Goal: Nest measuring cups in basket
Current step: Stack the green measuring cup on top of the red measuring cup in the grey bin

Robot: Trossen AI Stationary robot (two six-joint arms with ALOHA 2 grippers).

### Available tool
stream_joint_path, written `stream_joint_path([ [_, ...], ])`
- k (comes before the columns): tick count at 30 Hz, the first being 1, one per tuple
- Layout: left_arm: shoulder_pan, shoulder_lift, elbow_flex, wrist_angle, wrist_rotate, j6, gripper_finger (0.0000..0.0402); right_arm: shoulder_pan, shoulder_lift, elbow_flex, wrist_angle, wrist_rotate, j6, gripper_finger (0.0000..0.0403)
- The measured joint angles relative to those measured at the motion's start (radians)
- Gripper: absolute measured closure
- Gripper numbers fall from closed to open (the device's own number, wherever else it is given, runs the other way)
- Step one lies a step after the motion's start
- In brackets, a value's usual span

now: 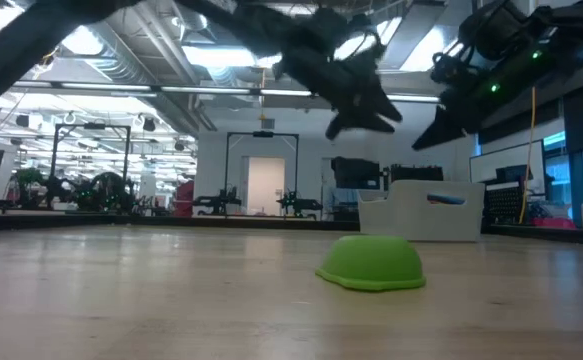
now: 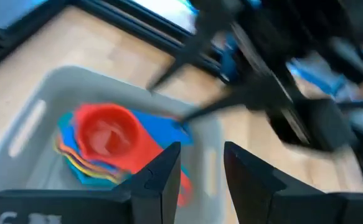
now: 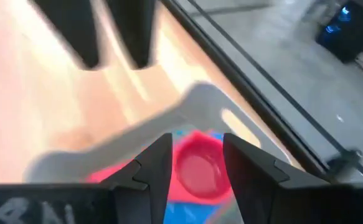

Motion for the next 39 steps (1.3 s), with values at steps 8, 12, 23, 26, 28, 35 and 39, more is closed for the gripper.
stream_joint_path([
  [8,-0.108,-0.166,0.000,-0.308,-0.045,0.173,0.0287,0.062,-0.118,0.000,0.018,-0.298,0.132,0.0254],
  [12,-0.201,-0.226,0.001,-0.417,-0.087,0.182,0.0287,0.116,-0.132,0.001,0.050,-0.461,0.179,0.0254],
  [23,-0.492,-0.267,0.001,-0.562,-0.246,0.120,0.0287,0.335,-0.036,0.001,0.235,-0.472,0.316,0.0254],
  [26,-0.562,-0.267,-0.009,-0.564,-0.303,0.083,0.0287,0.393,0.013,0.001,0.288,-0.424,0.342,0.0254],
  [28,-0.606,-0.267,-0.025,-0.556,-0.352,0.042,0.0287,0.427,0.050,0.001,0.312,-0.393,0.370,0.0254],
  [35,-0.727,-0.255,-0.079,-0.505,-0.439,-0.091,0.0287,0.515,0.190,0.045,0.330,-0.361,0.461,0.0254],
  [39,-0.773,-0.248,-0.147,-0.412,-0.500,-0.154,0.0287,0.541,0.263,0.075,0.320,-0.335,0.469,0.0254],
])
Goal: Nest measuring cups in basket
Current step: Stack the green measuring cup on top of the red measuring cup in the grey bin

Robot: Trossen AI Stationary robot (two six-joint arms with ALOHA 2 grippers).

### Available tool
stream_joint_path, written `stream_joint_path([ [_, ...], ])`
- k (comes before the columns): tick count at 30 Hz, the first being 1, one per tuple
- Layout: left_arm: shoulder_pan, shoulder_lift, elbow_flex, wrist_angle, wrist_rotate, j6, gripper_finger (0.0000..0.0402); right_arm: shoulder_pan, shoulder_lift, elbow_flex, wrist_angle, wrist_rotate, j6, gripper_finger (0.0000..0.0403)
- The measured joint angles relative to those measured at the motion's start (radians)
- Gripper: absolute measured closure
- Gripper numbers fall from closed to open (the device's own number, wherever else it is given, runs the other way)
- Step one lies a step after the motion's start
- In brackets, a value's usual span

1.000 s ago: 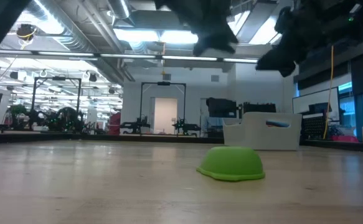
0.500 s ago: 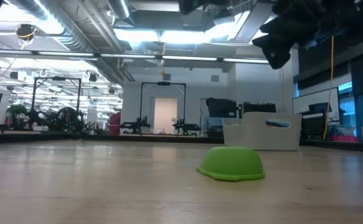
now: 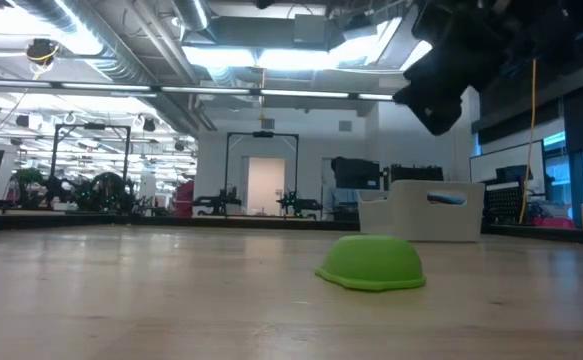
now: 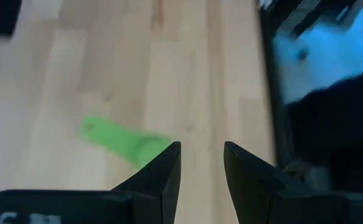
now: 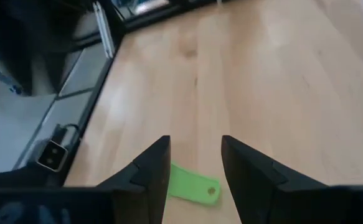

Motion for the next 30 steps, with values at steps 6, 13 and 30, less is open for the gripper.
stream_joint_path([
  [6,-0.044,0.006,-0.123,0.220,0.013,-0.097,0.0287,0.001,0.083,0.007,-0.019,0.001,0.029,0.0254],
  [13,-0.077,0.004,-0.273,0.457,0.013,-0.158,0.0287,0.001,0.176,0.006,-0.019,0.000,0.082,0.0254],
  [30,-0.069,0.008,-0.413,0.585,-0.037,-0.169,0.0287,0.001,0.352,0.005,0.030,0.000,0.188,0.0254],
])
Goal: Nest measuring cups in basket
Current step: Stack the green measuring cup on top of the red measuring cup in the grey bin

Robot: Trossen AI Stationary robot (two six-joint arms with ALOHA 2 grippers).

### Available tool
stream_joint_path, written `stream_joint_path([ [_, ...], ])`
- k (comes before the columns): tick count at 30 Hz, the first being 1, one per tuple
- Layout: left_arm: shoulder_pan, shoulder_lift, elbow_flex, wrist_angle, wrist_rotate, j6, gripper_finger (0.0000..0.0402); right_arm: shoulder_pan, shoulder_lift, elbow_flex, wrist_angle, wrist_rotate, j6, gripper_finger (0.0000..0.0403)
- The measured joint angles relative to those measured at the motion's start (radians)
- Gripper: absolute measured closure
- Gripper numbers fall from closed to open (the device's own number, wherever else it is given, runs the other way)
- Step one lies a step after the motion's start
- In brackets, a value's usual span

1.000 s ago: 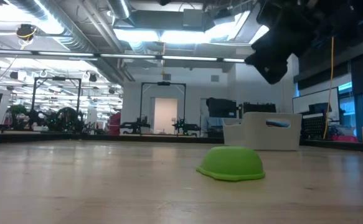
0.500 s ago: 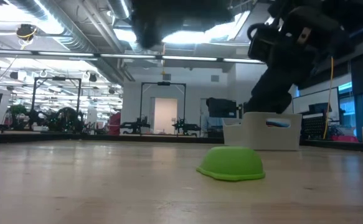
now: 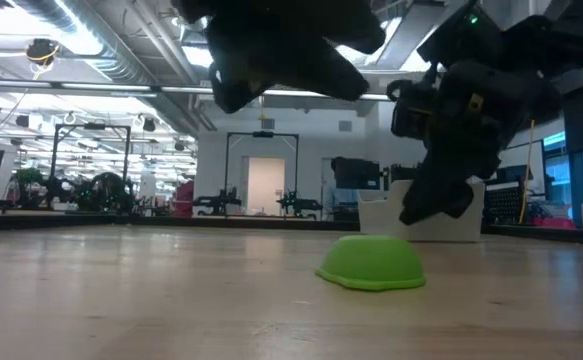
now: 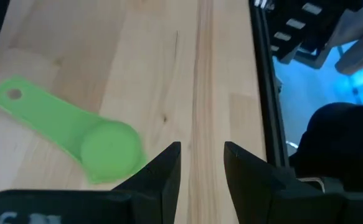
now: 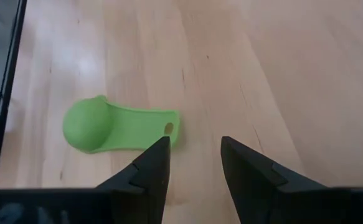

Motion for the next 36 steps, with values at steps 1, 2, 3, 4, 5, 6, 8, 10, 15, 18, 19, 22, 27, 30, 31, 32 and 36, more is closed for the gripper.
stream_joint_path([
  [1,0.000,0.005,0.001,0.007,-0.001,0.000,0.0287,0.000,0.014,0.000,0.021,0.000,0.001,0.0254],
  [2,0.000,0.008,0.001,0.003,-0.003,0.001,0.0287,0.000,0.028,0.000,0.037,0.000,0.007,0.0254],
  [3,0.000,0.011,0.000,-0.005,-0.003,0.001,0.0287,0.000,0.041,0.000,0.052,0.000,0.018,0.0254],
  [4,0.000,0.023,0.000,0.008,-0.003,0.000,0.0287,0.000,0.057,0.000,0.075,0.000,0.022,0.0254],
  [5,0.000,0.035,0.001,0.026,0.000,-0.001,0.0287,0.001,0.071,0.000,0.093,0.000,0.022,0.0254],
  [6,0.000,0.042,0.000,0.025,0.001,-0.001,0.0287,0.000,0.081,0.000,0.099,-0.002,0.022,0.0254],
  [8,-0.001,0.062,-0.001,0.058,0.006,-0.002,0.0287,0.000,0.104,0.004,0.120,-0.004,0.022,0.0254],
  [10,-0.001,0.081,0.001,0.082,0.021,-0.002,0.0287,0.000,0.116,0.004,0.122,-0.007,0.022,0.0254],
  [15,0.003,0.122,0.001,0.098,0.047,-0.003,0.0287,0.009,0.143,0.004,0.159,-0.031,0.035,0.0254],
  [18,0.010,0.141,0.002,0.099,0.055,0.003,0.0287,0.020,0.163,0.004,0.186,-0.035,0.050,0.0254],
  [19,0.013,0.145,0.001,0.090,0.056,0.004,0.0287,0.023,0.169,0.004,0.191,-0.035,0.051,0.0254],
  [22,0.023,0.165,0.001,0.088,0.057,0.004,0.0287,0.037,0.181,0.004,0.206,-0.031,0.051,0.0254],
  [27,0.043,0.185,0.001,0.080,0.057,0.007,0.0287,0.049,0.181,0.019,0.200,-0.036,0.051,0.0254],
  [30,0.053,0.185,0.000,0.080,0.057,0.029,0.0287,0.048,0.181,0.032,0.200,-0.037,0.051,0.0254],
  [31,0.056,0.185,0.000,0.080,0.057,0.033,0.0287,0.048,0.181,0.036,0.199,-0.037,0.051,0.0254],
  [32,0.060,0.185,0.000,0.080,0.058,0.036,0.0287,0.048,0.181,0.040,0.199,-0.037,0.050,0.0254],
  [36,0.069,0.185,0.001,0.081,0.089,0.050,0.0287,0.048,0.182,0.049,0.199,-0.061,0.050,0.0254],
])
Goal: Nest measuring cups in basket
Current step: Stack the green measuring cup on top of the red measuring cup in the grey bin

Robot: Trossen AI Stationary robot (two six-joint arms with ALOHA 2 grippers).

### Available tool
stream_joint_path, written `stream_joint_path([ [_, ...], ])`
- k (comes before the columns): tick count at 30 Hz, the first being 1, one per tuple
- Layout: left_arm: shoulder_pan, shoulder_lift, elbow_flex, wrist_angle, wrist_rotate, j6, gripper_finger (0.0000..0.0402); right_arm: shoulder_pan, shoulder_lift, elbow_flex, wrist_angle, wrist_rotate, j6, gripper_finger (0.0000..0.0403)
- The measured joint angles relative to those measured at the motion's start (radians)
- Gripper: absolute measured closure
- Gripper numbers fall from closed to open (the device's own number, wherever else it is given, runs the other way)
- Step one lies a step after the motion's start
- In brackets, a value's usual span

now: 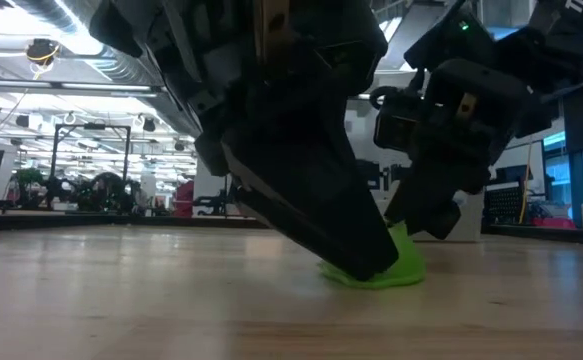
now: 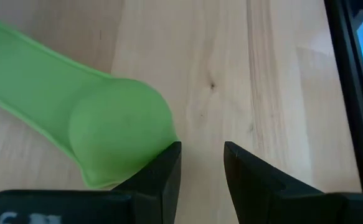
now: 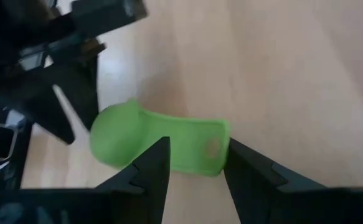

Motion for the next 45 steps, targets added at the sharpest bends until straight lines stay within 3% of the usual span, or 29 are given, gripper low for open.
stream_joint_path([
  [5,0.002,0.000,0.000,-0.003,-0.002,0.007,0.0287,0.000,0.000,0.000,0.000,-0.053,0.000,0.0254],
  [13,0.002,0.000,0.000,-0.005,-0.006,0.007,0.0287,0.000,0.000,0.000,0.003,-0.053,-0.002,0.0259],
  [18,0.002,0.000,0.000,-0.005,-0.006,0.007,0.0287,0.000,0.000,0.000,0.011,-0.053,-0.006,0.0295],
  [25,0.002,0.000,0.000,-0.006,-0.005,0.007,0.0287,0.000,-0.001,0.002,0.026,-0.058,-0.030,0.0382],
  [31,0.001,-0.001,0.000,-0.007,0.003,0.008,0.0287,0.000,-0.002,0.003,0.036,-0.060,-0.031,0.0391],
  [38,-0.003,-0.053,0.006,-0.007,0.146,0.007,0.0287,-0.003,-0.066,0.002,0.000,-0.079,-0.118,0.0394],
  [45,-0.010,-0.139,0.007,-0.005,0.293,0.008,0.0287,-0.022,-0.287,0.032,-0.314,0.012,-0.317,0.0394],
])
